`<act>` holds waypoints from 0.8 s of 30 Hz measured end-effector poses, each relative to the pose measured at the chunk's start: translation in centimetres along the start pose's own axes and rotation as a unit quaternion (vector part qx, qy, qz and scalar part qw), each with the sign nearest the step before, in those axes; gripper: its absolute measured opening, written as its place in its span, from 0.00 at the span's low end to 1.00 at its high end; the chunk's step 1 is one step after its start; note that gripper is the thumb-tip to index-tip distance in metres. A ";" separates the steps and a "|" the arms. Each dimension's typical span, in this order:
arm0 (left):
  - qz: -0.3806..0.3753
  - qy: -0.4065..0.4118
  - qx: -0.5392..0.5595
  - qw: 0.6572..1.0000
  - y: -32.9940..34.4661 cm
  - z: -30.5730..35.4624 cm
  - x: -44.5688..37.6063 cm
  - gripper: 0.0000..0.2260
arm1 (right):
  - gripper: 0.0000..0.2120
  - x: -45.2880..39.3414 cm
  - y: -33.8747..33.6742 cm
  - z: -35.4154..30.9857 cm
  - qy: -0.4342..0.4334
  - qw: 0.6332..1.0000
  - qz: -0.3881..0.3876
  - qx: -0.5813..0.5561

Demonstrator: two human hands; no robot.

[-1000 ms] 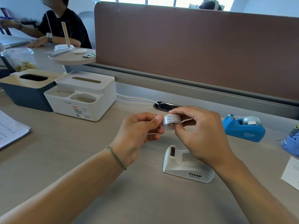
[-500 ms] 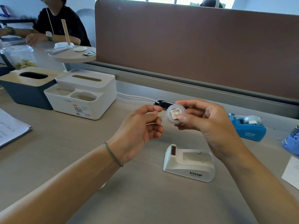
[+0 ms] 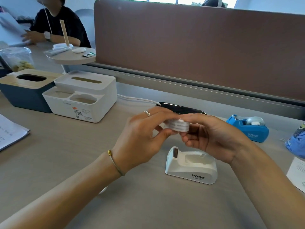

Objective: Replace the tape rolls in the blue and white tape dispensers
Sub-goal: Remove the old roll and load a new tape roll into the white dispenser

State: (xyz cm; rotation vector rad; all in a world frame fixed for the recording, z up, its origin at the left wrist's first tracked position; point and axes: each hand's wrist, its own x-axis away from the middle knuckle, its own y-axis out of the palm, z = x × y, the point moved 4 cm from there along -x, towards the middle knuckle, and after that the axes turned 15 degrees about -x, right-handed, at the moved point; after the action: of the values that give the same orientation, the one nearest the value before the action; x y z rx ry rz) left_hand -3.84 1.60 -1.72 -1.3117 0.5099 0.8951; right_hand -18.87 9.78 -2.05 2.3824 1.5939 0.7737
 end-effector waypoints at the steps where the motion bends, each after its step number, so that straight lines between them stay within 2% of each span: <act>1: 0.005 -0.023 0.005 1.000 -0.1 -0.1 -0.1 0.12 | 0.10 0.1 0.1 -0.1 -0.002 1.000 -0.008 0.005; 2: 0.009 -0.066 0.022 0.998 -0.1 -0.3 -0.2 0.12 | 0.12 0.0 0.1 -0.2 -0.021 1.000 -0.011 0.021; 4: -0.007 -0.196 0.116 0.974 0.3 -1.1 -0.3 0.12 | 0.12 0.0 -0.2 -0.9 -0.134 0.982 0.013 0.135; 6: -0.042 -0.285 0.220 0.932 1.0 -1.6 -0.4 0.11 | 0.08 0.5 0.0 -2.0 -0.287 0.918 0.035 0.270; 7: -0.054 -0.307 0.253 0.916 1.1 -1.7 -0.5 0.10 | 0.08 0.8 0.3 -2.2 -0.328 0.896 0.022 0.300; 10: -0.079 -0.348 0.322 0.877 1.5 -2.1 -0.4 0.11 | 0.14 1.2 1.1 -1.9 -0.341 0.876 -0.014 0.339; 15: -0.139 -0.387 0.413 0.812 2.0 -1.8 0.0 0.18 | 0.16 1.4 1.0 -1.9 -0.361 0.857 0.004 0.368; 18: -0.226 -0.439 0.343 0.799 1.8 -1.8 0.4 0.27 | 0.18 2.1 0.9 -2.4 -0.370 0.836 0.032 0.404; 20: -0.272 -0.446 0.327 0.788 1.7 -1.7 0.4 0.32 | 0.17 2.5 1.0 -2.3 -0.377 0.827 0.041 0.415; 24: -0.290 -0.386 0.376 0.791 1.9 -0.6 0.2 0.23 | 0.16 3.5 1.0 -1.8 -0.378 0.831 0.034 0.407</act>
State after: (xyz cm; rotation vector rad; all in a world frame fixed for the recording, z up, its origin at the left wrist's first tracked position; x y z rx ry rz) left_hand -5.15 1.09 -3.18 -0.2441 -0.2022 0.5252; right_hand -18.01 12.26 1.02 2.6662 1.6025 -0.9825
